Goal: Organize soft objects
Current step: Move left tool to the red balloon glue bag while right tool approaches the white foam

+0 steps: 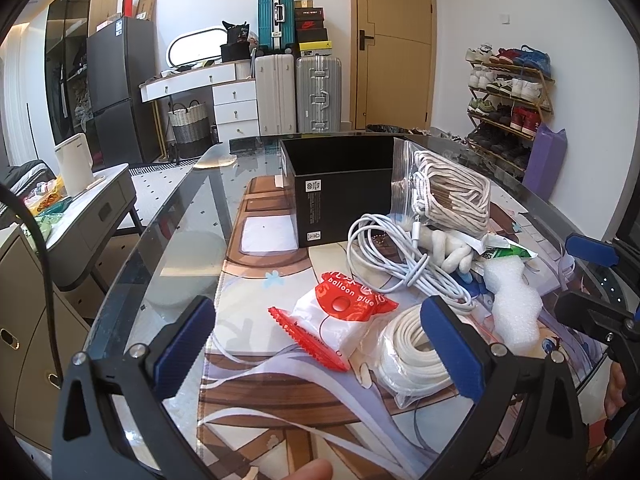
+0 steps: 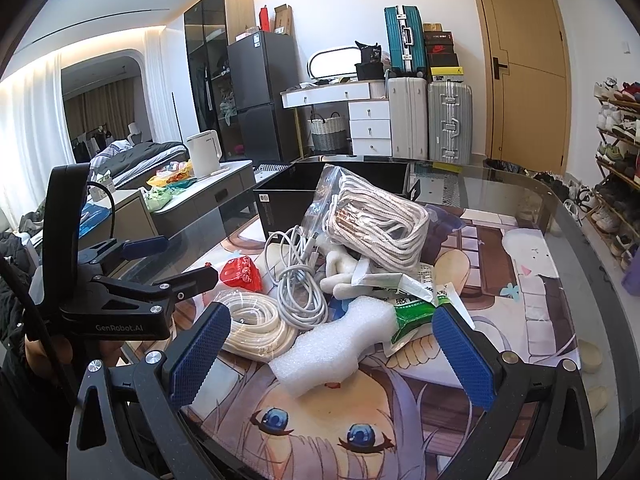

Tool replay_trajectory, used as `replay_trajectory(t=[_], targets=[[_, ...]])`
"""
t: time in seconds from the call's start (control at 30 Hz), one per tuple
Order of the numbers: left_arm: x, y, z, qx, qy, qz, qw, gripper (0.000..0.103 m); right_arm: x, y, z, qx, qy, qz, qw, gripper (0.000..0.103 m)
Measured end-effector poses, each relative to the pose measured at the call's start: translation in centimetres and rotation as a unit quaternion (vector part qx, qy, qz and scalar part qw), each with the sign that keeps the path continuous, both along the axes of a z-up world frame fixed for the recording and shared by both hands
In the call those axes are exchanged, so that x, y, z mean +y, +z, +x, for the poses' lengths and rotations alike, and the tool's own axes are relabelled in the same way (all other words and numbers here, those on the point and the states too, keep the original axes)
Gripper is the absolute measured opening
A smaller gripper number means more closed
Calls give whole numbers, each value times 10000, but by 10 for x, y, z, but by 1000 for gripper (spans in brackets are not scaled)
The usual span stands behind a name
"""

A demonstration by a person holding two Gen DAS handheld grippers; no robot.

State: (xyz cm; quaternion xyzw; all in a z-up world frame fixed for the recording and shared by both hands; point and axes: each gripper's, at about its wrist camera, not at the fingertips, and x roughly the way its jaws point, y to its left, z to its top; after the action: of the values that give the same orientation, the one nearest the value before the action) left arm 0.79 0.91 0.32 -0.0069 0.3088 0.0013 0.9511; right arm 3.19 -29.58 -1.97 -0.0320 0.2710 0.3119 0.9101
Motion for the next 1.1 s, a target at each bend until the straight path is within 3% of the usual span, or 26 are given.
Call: replay_trajectory(t=[0.73,1.1], targets=[[5,-4,5,64,19,-38,10000,103,7,-2,4,49,41,-61,10000,102],[11,-9,14,209,42,-54,9998,103,10,-14,14,349,-19,-117,9993,102]])
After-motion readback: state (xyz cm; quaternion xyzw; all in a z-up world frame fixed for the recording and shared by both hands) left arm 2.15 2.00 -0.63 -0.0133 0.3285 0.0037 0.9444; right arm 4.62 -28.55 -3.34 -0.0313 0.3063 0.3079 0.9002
